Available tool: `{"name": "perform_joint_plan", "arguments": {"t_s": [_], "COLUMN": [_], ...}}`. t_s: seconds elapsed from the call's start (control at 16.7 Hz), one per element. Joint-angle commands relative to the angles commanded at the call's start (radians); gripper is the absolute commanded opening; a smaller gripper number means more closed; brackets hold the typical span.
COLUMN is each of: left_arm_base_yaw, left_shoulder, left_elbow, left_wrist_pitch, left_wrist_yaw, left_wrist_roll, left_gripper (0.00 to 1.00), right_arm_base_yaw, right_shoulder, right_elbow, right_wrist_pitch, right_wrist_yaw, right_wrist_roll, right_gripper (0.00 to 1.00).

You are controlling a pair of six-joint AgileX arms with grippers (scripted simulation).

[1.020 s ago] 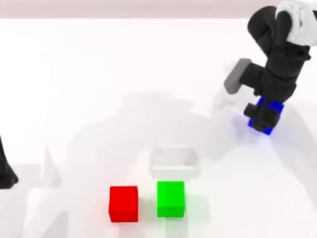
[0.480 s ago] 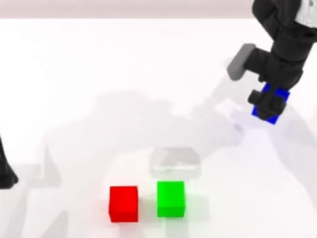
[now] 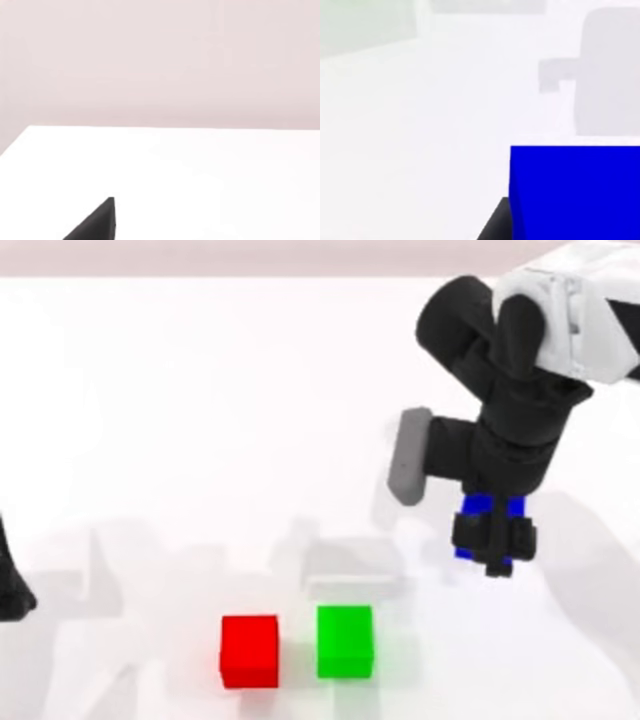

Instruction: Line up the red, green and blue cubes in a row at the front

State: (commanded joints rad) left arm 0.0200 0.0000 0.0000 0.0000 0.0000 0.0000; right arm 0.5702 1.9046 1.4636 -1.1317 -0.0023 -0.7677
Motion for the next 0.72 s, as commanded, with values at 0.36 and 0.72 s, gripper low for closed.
{"name": "perform_joint_plan", "arguments": {"t_s": [0.36,0.72], "left_arm_base_yaw": [0.000,0.000], "left_shoulder": [0.000,0.000], "left_elbow": [0.000,0.000], "left_wrist_pitch": [0.000,0.000], "left_wrist_yaw": [0.000,0.000], "left_wrist_roll": [0.000,0.000], "left_gripper": [1.00,1.00], "right_arm_base_yaw": [0.191,0.190], "right_shoulder": [-0.163,-0.156], "right_elbow": [-0.189,-0.201], "right_wrist_pitch": [0.027,0.042], "right_wrist_yaw": [-0.001,-0.001], "right_wrist_roll": [-0.046,-0.044], "right_gripper": [0.00,0.00]}}
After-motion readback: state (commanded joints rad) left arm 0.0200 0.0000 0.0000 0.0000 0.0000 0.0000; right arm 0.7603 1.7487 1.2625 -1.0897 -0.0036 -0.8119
